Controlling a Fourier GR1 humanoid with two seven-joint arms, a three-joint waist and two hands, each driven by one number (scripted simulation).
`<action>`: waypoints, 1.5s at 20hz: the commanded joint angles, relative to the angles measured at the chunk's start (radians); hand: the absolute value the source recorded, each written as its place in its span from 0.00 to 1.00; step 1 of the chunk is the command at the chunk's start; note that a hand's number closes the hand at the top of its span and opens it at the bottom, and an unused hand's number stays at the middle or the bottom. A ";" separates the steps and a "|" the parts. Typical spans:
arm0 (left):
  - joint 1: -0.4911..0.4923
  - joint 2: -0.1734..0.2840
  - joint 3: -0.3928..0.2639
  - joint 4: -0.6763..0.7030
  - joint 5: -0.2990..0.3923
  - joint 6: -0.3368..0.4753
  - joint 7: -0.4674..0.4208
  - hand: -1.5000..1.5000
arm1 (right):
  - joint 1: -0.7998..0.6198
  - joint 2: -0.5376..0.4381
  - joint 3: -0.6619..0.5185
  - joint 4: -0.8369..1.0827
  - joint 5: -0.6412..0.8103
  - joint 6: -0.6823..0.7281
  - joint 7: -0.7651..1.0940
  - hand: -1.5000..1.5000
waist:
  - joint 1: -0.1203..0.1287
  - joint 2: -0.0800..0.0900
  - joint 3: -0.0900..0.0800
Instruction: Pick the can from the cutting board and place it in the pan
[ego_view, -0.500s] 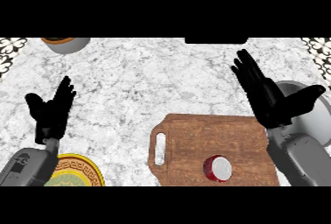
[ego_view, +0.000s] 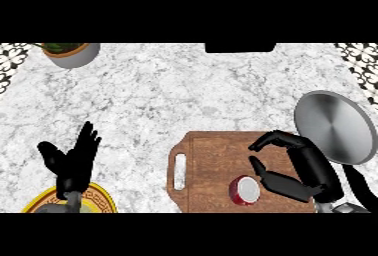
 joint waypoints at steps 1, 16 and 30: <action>0.071 -0.036 0.001 -0.021 0.028 0.006 -0.006 0.50 | 0.204 -0.014 0.090 -0.130 0.223 -0.137 -0.186 0.00 | -0.044 -0.016 0.002; 0.099 -0.058 -0.044 -0.086 -0.026 -0.013 -0.020 0.50 | 0.415 -0.051 0.151 -0.444 0.879 -0.344 0.353 0.00 | 0.035 0.016 -0.001; 0.092 -0.061 -0.037 -0.092 -0.022 -0.033 0.004 0.50 | -0.057 -0.037 0.220 -0.318 0.889 0.389 0.961 0.00 | 0.063 0.019 0.000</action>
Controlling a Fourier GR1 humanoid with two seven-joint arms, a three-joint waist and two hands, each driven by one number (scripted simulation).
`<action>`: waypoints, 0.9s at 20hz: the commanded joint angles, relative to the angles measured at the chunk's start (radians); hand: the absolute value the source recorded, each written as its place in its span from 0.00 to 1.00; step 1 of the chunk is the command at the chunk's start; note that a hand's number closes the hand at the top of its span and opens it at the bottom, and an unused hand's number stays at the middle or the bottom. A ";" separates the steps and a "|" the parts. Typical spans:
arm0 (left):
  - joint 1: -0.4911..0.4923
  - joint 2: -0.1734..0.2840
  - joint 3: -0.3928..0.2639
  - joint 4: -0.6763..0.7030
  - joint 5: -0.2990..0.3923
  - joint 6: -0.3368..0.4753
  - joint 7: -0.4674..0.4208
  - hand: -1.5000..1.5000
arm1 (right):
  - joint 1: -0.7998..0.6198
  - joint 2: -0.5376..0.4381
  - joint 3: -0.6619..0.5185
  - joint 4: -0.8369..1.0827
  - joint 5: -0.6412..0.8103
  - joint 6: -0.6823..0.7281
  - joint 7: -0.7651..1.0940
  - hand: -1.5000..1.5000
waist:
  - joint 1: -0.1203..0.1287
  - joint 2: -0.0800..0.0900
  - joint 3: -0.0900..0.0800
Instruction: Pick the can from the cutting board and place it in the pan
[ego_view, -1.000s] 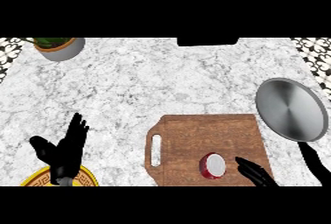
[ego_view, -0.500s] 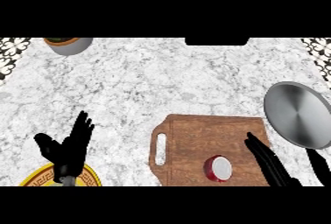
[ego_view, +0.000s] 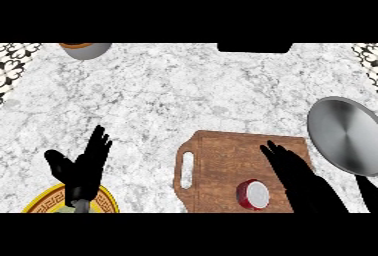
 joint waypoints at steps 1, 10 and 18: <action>-0.024 -0.003 0.029 0.052 0.001 -0.016 -0.008 0.50 | -0.212 0.127 0.017 0.075 -0.040 0.200 0.156 0.00 | -0.014 -0.001 0.002; 0.012 -0.018 0.027 -0.014 -0.020 0.010 0.028 0.50 | -0.287 0.197 -0.031 0.223 -0.202 0.470 0.217 0.00 | -0.027 -0.004 0.003; -0.002 -0.044 0.078 0.074 -0.033 -0.071 -0.015 0.50 | -0.176 0.232 -0.032 0.233 -0.057 0.449 0.106 0.00 | -0.035 -0.005 0.003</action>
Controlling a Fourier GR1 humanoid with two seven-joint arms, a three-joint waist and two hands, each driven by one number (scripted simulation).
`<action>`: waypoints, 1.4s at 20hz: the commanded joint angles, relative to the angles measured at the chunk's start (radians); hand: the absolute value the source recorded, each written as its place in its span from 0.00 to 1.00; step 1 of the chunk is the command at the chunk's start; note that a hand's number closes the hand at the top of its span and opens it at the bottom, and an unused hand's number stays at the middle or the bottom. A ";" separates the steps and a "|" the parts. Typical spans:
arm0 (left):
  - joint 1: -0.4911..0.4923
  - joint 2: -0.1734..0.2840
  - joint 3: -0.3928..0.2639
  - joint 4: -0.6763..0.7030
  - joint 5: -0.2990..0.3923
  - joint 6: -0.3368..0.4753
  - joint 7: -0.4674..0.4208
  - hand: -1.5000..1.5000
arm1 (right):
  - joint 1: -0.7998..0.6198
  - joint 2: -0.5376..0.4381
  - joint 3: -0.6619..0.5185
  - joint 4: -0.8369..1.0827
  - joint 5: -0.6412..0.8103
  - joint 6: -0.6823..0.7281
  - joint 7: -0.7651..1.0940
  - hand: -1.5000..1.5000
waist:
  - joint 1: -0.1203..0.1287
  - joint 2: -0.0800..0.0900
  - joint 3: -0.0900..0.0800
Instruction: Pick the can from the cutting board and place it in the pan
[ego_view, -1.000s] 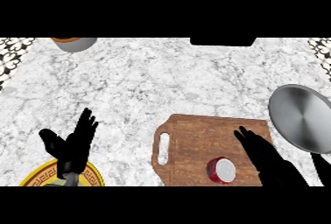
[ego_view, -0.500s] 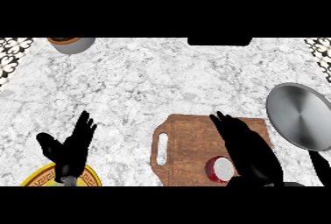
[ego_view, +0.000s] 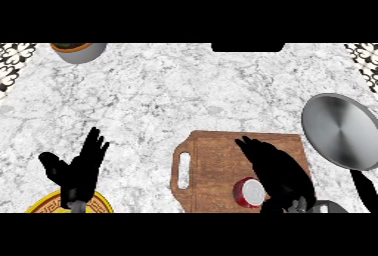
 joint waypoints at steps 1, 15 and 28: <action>0.011 -0.022 0.016 -0.005 -0.026 -0.005 0.012 0.50 | 0.081 0.036 0.010 -0.022 0.104 -0.004 -0.036 0.00 | -0.003 0.001 -0.002; -0.040 -0.070 0.051 0.036 -0.070 -0.029 0.045 0.50 | 0.140 0.123 -0.006 0.162 0.322 -0.108 -0.209 0.00 | -0.005 0.002 -0.002; -0.025 -0.100 0.103 0.120 -0.083 -0.093 -0.050 0.50 | 0.119 0.149 -0.068 0.324 0.422 -0.253 -0.515 1.00 | -0.003 0.003 -0.002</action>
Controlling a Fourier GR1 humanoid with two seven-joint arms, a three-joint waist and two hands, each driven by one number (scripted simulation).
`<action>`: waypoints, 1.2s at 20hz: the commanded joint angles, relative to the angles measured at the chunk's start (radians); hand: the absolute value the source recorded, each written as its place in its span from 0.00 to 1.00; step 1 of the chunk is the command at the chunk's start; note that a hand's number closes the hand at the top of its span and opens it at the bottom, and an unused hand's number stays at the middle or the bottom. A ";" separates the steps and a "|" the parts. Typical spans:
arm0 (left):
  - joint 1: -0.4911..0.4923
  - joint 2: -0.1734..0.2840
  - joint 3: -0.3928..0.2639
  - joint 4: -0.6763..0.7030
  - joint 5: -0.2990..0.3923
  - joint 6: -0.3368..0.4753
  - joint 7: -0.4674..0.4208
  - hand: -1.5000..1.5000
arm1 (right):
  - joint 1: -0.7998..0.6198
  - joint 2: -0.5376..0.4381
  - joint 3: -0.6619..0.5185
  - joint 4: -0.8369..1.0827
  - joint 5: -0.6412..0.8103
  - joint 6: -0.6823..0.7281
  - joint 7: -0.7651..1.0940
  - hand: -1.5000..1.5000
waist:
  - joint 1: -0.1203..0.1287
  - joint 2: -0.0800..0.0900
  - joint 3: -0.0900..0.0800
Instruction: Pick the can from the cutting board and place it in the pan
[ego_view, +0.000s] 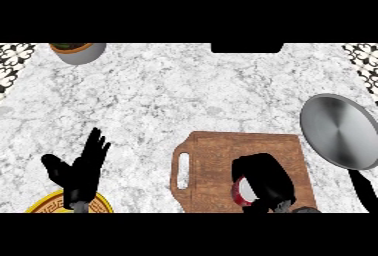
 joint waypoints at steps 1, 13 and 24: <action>-0.007 -0.038 -0.006 0.047 -0.029 0.016 -0.021 0.50 | -0.012 0.074 -0.004 0.083 0.068 -0.034 0.030 1.00 | 0.001 0.010 0.003; -0.007 -0.017 0.025 -0.025 -0.019 0.009 0.056 0.50 | 0.103 0.135 0.084 -0.050 0.304 -0.166 0.234 1.00 | -0.003 0.009 0.003; -0.004 -0.020 0.011 -0.064 -0.034 0.026 0.098 0.50 | 0.080 0.128 0.059 -0.442 0.560 -0.250 0.410 1.00 | -0.009 0.006 0.003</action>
